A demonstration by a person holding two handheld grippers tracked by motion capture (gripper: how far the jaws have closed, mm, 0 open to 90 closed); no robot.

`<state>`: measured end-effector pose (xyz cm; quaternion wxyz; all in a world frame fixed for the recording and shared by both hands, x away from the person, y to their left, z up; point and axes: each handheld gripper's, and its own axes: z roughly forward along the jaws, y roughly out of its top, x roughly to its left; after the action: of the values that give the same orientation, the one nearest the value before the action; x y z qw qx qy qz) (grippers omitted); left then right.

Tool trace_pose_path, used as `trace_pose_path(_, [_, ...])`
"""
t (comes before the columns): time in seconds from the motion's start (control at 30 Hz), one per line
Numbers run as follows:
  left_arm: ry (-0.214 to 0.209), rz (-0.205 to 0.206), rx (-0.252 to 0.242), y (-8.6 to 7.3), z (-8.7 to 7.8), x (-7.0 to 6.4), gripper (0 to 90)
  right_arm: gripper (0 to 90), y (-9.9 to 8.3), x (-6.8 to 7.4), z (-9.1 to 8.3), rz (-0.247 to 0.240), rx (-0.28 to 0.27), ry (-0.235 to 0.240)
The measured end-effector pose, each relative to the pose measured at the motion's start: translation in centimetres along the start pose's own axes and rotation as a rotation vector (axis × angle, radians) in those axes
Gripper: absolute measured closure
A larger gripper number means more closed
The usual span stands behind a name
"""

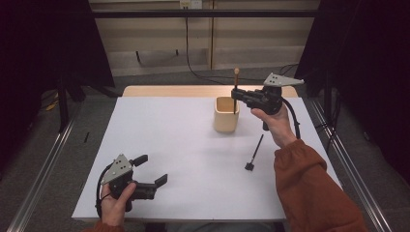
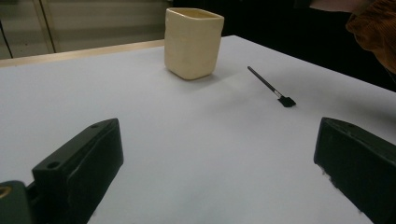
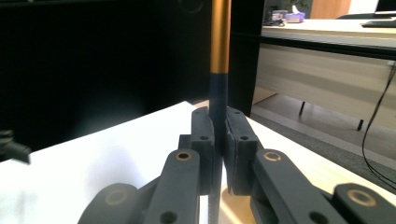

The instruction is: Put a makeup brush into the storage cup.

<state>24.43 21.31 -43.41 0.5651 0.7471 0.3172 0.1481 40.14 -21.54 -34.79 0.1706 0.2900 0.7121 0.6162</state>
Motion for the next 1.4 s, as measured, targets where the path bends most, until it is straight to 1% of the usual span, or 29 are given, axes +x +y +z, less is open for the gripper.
trace_pose_path(0.13, [0.0, 0.008, -0.001, 0.0, 0.0, 0.0, 1.5, 84.1, 0.0, -0.8, 1.0, 0.004, 0.014, -0.033])
trace_pose_path(0.3, [-0.002, 0.0, -0.002, 0.0, 0.0, -0.1, 1.5, 84.1, 0.2, -1.5, 1.9, 0.002, 0.025, -0.049])
trace_pose_path(0.37, [-0.007, 0.0, -0.002, 0.1, 0.0, -0.1, 1.4, 84.1, 0.1, -1.8, 2.3, 0.006, 0.037, -0.07])
trace_pose_path(0.5, [-0.005, 0.0, -0.002, 0.1, 0.0, -0.1, 1.4, 84.1, 0.1, -2.4, 2.8, 0.012, 0.044, -0.088])
trace_pose_path(0.57, [-0.006, 0.001, -0.001, 0.1, 0.0, -0.1, 1.5, 84.1, 0.1, -2.6, 2.9, 0.013, 0.043, -0.092])
trace_pose_path(0.67, [-0.007, -0.001, -0.001, 0.1, 0.0, -0.1, 1.4, 84.1, -0.2, -2.7, 3.1, 0.02, 0.036, -0.086])
trace_pose_path(0.73, [-0.009, -0.004, -0.001, 0.1, 0.0, -0.2, 1.5, 84.1, -0.6, -2.7, 3.3, 0.02, 0.05, -0.09])
trace_pose_path(0.83, [-0.009, 0.001, -0.003, 0.1, -0.1, -0.2, 1.4, 84.1, -1.0, -2.8, 3.5, 0.029, 0.049, -0.092])
trace_pose_path(1.0, [-0.011, 0.004, 0.002, 0.2, -0.1, -0.2, 1.5, 84.1, -1.3, -2.9, 3.9, 0.027, 0.061, -0.097])
trace_pose_path(1.1, [-0.007, 0.005, 0.003, 0.2, -0.1, -0.2, 1.6, 84.1, -1.7, -3.2, 4.1, 0.029, 0.077, -0.11])
trace_pose_path(1.33, [-0.003, 0.008, 0.003, 0.2, -0.1, -0.1, 1.6, 84.1, -2.5, -3.4, 4.4, 0.035, 0.087, -0.11])
trace_pose_path(1.4, [-0.004, 0.009, 0.003, 0.2, -0.1, -0.1, 1.6, 84.1, -2.7, -3.4, 4.5, 0.028, 0.096, -0.11])
